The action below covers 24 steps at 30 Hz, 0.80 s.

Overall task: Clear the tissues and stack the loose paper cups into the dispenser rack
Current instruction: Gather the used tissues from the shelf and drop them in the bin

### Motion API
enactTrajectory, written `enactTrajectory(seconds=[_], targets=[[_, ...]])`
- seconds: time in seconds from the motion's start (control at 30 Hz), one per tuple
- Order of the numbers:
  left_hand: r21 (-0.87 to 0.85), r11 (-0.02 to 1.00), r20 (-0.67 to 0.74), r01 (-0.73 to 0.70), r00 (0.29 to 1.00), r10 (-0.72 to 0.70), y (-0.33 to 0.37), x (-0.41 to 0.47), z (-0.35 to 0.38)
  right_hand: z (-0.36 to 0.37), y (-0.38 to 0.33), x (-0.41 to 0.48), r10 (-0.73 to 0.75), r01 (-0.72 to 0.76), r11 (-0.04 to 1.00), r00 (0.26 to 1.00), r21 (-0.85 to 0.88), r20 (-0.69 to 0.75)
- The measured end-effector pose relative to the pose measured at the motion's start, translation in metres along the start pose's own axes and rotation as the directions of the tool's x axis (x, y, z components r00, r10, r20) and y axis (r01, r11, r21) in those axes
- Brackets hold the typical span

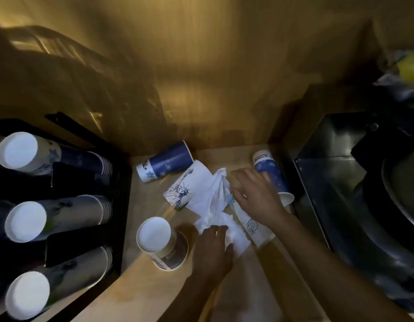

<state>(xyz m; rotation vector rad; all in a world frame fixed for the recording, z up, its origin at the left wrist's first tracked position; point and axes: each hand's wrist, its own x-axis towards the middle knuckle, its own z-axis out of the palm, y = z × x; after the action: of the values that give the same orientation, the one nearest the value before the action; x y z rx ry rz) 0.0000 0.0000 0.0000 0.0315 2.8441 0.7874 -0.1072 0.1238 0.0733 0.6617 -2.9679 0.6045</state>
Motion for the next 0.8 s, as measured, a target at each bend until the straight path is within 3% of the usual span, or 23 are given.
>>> enactTrajectory(seconds=[0.1, 0.2, 0.3, 0.43, 0.6, 0.8], targets=[[0.149, 0.986, 0.003, -0.076, 0.997, 0.076, -0.006, 0.002, 0.014, 0.017, 0.003, 0.008, -0.04, 0.042, 0.998, 0.998, -0.041, 0.049], [0.271, 0.961, 0.022, -0.059, 0.998, 0.055, -0.007, 0.003, 0.017, 0.035, 0.003, 0.015, -0.043, 0.056, 0.996, 0.986, -0.075, 0.158], [0.302, 0.951, 0.011, -0.058, 0.998, 0.057, -0.007, 0.003, 0.02, 0.053, 0.001, 0.023, 0.034, -0.013, 0.992, 0.985, -0.126, 0.168], [0.277, 0.958, -0.017, -0.069, 0.997, 0.077, -0.008, 0.004, 0.021, 0.075, -0.011, 0.035, 0.173, -0.151, 0.974, 0.978, -0.171, 0.12], [0.263, 0.965, 0.041, -0.015, 0.999, 0.005, -0.013, 0.003, 0.026, 0.089, -0.021, 0.037, 0.156, -0.112, 0.937, 0.982, -0.332, 0.111], [0.205, 0.978, -0.025, -0.049, 0.998, 0.055, -0.013, -0.004, 0.02, 0.102, -0.02, 0.028, 0.17, -0.133, 0.969, 0.971, -0.209, 0.169]])
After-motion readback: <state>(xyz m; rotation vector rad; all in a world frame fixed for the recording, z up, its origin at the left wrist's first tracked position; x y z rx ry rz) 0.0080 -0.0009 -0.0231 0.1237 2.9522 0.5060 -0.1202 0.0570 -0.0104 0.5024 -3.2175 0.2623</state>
